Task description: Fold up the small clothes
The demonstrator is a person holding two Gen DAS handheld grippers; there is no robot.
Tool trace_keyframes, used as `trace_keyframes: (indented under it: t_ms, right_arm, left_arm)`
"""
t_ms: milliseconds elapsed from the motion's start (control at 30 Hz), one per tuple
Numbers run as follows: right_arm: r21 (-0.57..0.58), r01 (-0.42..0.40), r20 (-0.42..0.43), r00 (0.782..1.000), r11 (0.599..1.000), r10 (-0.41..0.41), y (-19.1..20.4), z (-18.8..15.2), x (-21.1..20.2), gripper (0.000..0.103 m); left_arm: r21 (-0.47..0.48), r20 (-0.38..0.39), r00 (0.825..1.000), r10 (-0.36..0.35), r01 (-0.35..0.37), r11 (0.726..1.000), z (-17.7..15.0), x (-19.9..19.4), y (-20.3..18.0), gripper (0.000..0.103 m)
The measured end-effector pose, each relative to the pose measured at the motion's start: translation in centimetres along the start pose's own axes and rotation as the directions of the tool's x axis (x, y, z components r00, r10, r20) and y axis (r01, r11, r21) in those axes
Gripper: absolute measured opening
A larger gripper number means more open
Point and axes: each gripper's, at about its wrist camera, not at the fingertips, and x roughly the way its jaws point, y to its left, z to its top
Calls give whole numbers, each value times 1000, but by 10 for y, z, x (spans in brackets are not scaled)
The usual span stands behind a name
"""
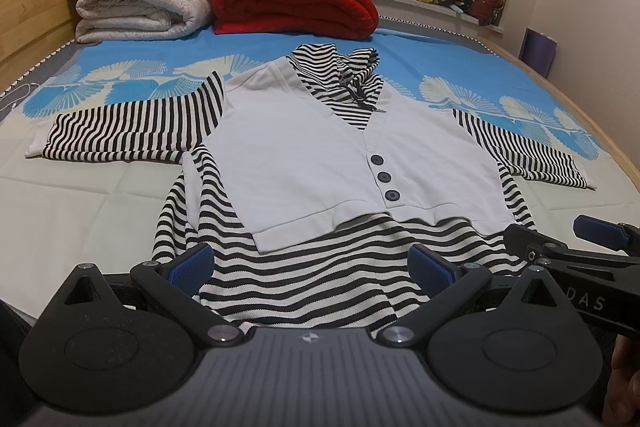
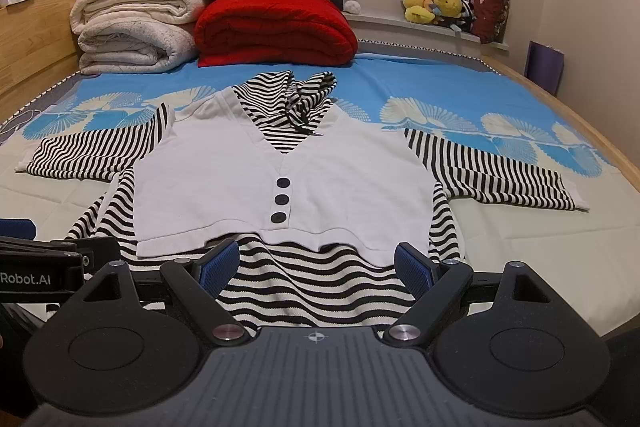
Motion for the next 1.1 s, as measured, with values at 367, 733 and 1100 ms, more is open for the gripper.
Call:
trace_keyframes:
  t_ms: [367, 733, 1100]
  right_arm:
    - [82, 190, -162, 971, 978, -175, -29, 1, 51, 78]
    - [163, 392, -459, 843, 906, -282, -70, -36, 108, 43]
    - [148, 444, -484, 812, 884, -326, -77, -41, 106, 37]
  left_arm:
    - [-29, -141, 985, 104, -110, 994, 8, 72, 19, 101]
    - [3, -341, 877, 339, -360, 933, -22, 111, 67, 67]
    - [-26, -375, 859, 349, -386, 922, -17, 110, 73, 67]
